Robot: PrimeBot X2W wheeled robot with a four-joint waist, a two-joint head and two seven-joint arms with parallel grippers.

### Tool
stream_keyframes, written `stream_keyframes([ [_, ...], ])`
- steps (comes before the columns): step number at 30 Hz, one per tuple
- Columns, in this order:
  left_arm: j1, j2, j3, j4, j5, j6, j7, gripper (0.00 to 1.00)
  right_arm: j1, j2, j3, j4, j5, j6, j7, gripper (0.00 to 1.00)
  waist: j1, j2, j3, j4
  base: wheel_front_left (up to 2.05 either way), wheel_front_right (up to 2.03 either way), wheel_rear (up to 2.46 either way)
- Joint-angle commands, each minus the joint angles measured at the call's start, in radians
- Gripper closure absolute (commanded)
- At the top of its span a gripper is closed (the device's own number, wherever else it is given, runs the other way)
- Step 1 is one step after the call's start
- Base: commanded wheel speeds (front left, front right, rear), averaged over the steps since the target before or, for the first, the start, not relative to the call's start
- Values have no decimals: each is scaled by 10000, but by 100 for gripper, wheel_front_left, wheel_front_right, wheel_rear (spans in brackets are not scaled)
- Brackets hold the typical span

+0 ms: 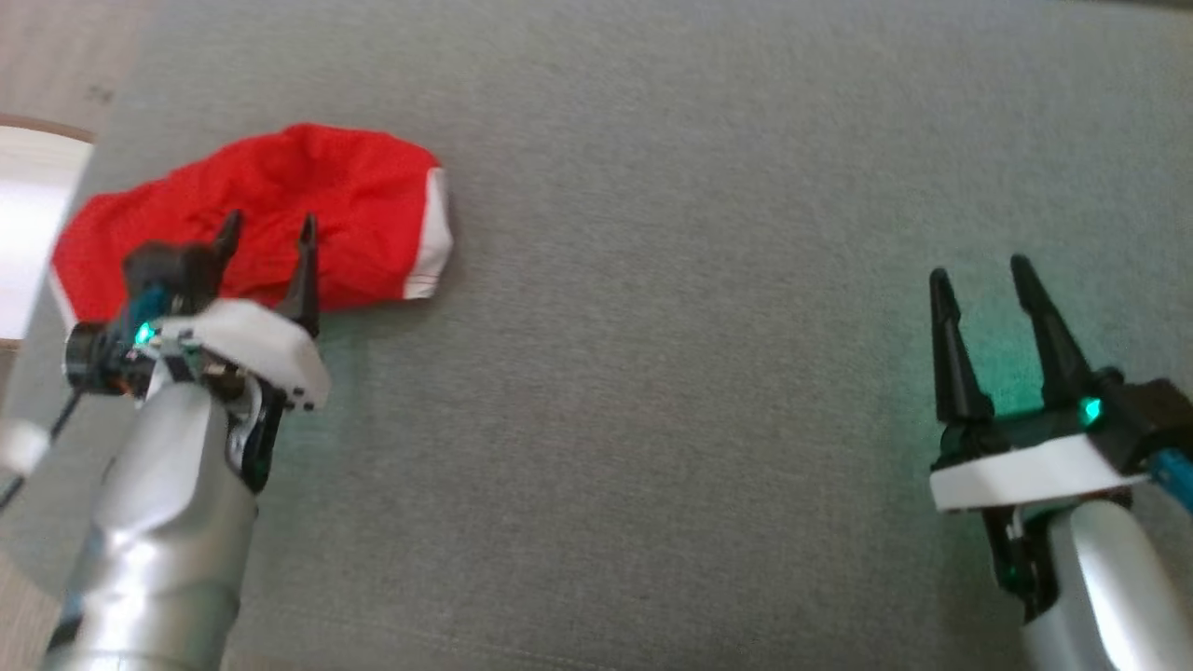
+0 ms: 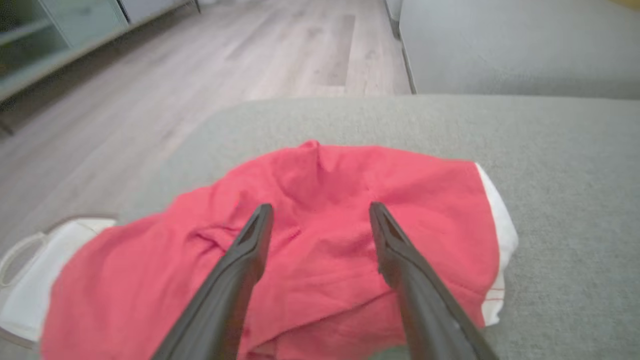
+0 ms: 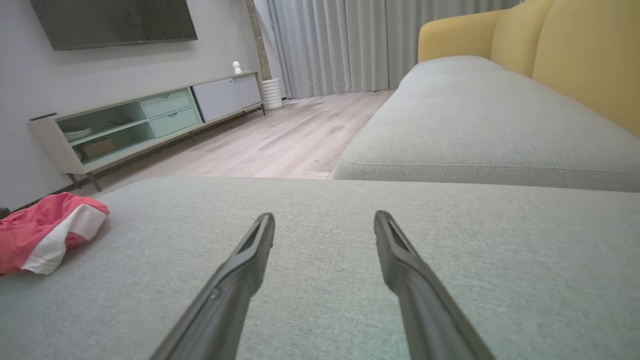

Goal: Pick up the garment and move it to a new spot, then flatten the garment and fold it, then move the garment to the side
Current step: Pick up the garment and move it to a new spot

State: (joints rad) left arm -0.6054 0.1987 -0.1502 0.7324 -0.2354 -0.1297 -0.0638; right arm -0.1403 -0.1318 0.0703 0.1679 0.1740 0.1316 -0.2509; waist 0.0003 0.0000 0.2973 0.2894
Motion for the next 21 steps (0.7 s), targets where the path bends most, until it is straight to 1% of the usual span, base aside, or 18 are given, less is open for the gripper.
stream_keyframes([
  [1, -462, 516, -59, 150, -441, -3, 368, 0, -323, -121, 203, -417, -83, -9, -93, 0, -3, 0, 415, -369, 0, 0, 0],
  [4, -1040, 922, -892, 927, -1178, -6, 1233, 0, -450, -184, 197, -556, -93, -9, -83, 0, -3, 0, 678, -587, 0, 0, 0],
  [7, -1389, 1171, -1501, 1596, -1990, -7, 2196, 0, -534, -232, 164, -665, -105, -9, -79, 0, -3, 0, 863, -769, 0, 0, 0],
  [9, -1496, 1301, -1902, 1880, -2513, -7, 2805, 0, -583, -243, 139, -721, -112, -9, -80, 0, -3, 0, 947, -873, 0, 0, 0],
  [12, -1514, 1491, -2433, 2054, -3240, -8, 3417, 0, -621, -210, 105, -768, -117, -9, -84, 0, -3, 0, 975, -984, 0, 0, 0],
  [13, -1501, 1549, -2586, 2038, -3488, -8, 3540, 48, -623, -193, 92, -774, -119, -9, -86, 0, -3, 0, 968, -1003, 0, 0, 0],
  [14, -1500, 1632, -2720, 1992, -3684, -8, 3538, 100, -624, -178, 82, -773, -121, -9, -87, 0, -3, 0, 955, -1015, 0, 0, 0],
  [17, -1560, 1862, -2971, 1871, -4031, -8, 2982, 100, -623, -136, 66, -729, -127, -9, -92, 0, -3, 0, 847, -1036, 0, 0, 0],
  [21, -1808, 1940, -2917, 1809, -4227, -9, 1386, 100, -624, -48, 76, -607, -113, -9, -98, 0, -3, 0, 511, -1064, 0, 0, 0],
])
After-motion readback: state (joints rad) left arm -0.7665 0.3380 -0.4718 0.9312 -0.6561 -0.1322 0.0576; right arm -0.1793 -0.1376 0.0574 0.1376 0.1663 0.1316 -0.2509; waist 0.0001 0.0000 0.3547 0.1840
